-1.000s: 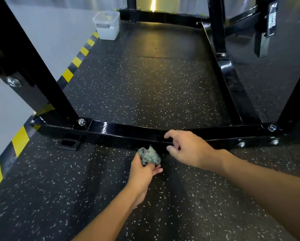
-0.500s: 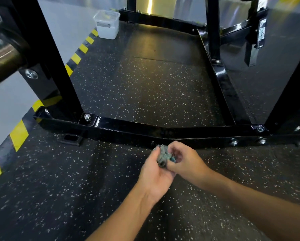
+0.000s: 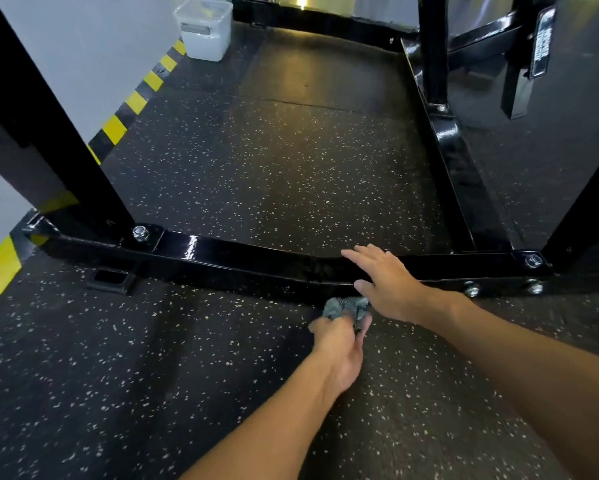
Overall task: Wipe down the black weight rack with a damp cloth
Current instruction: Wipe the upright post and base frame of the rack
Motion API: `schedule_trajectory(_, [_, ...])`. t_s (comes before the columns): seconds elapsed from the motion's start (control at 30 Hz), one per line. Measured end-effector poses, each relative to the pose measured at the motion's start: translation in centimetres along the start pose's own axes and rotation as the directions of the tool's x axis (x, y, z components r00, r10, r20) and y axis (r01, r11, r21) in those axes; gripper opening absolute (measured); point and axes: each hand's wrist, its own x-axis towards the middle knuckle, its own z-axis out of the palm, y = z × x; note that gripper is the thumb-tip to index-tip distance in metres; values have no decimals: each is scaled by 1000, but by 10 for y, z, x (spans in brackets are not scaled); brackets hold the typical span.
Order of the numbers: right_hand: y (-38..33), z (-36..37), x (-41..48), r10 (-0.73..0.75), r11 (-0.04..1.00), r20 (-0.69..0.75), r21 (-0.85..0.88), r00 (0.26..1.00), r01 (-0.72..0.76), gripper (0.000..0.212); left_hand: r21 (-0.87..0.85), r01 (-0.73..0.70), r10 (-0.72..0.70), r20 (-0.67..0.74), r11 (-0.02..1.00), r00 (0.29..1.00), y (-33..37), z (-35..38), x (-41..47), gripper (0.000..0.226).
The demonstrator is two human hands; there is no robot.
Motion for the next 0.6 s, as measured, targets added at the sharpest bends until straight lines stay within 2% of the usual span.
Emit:
schedule_trajectory(0.17, [13,12,2,-47,993,-102,101,994,58,60,-19,-92,90,-93,996,992,-9,16,9,29])
schedule_trajectory(0.3, [11,14,6,-8,988,-96,155,995,23,62,-61,-316,302,-166,947,939,-4,-7,8,33])
schedule_trajectory(0.33, [10,14,6,2,987,-104,158,995,14,61,-56,-342,330,-157,938,931,-4,-6,7,34])
schedule_trajectory(0.5, [8,15,4,25,976,-118,219,993,2,45,89,-284,289,-51,955,956,-8,11,-7,22])
schedule_trajectory(0.6, [8,13,2,42,971,-113,240,993,-14,44,23,-431,431,-99,902,897,12,-7,-9,16])
